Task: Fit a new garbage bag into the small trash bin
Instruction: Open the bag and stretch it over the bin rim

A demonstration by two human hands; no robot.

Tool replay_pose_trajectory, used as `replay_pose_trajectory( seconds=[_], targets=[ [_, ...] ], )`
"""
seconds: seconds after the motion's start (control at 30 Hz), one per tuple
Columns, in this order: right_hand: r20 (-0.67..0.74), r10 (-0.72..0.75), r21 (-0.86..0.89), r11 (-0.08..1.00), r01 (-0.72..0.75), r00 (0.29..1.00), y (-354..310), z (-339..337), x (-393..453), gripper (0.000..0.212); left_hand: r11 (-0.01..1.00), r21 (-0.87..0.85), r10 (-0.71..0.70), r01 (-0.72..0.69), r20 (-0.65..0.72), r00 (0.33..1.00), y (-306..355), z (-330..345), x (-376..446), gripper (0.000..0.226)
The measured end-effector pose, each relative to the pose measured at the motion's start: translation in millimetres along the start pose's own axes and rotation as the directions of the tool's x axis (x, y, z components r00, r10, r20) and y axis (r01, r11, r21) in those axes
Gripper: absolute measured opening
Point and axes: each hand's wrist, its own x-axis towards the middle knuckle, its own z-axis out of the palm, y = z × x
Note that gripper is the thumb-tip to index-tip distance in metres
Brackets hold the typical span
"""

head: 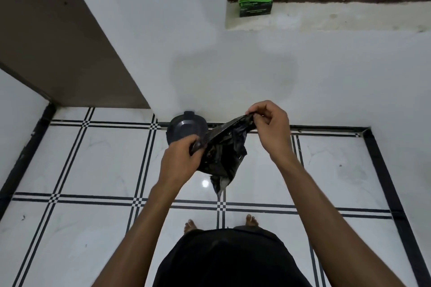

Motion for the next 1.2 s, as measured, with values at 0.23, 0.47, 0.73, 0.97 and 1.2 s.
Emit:
replay_pose_trajectory(
  seconds=[0.23, 0.47, 0.73, 0.97, 1.2],
  targets=[
    [0.347, -0.255, -0.363, 0.851, 0.380, 0.902, 0, 57, -29, 0.061, 0.940, -0.239, -0.248, 0.242, 0.003, 0.969, -76, -61, 7, 0.041],
    [0.602, -0.120, -0.641, 0.516, 0.568, 0.789, 0, 102, -41, 0.057, 0.425, -0.767, -0.439, 0.481, 0.290, 0.850, -101, -103, 15, 0.035],
    [0.103, -0.159, -0.712, 0.678, 0.184, 0.982, -2, 138, -32, 0.034, 0.694, -0.608, -0.289, 0.385, 0.254, 0.923, -97, -115, 9, 0.008],
    [0.458, -0.156, -0.564, 0.711, 0.421, 0.875, -14, 154, -26, 0.009, 0.988, 0.136, -0.046, 0.074, -0.198, 0.979, -132, -118, 12, 0.007],
    [0.613, -0.084, -0.680, 0.450, 0.579, 0.785, 22, 132, 15, 0.032, 0.928, -0.191, -0.360, 0.320, -0.236, 0.903, -158, -139, 46, 0.027]
  ],
)
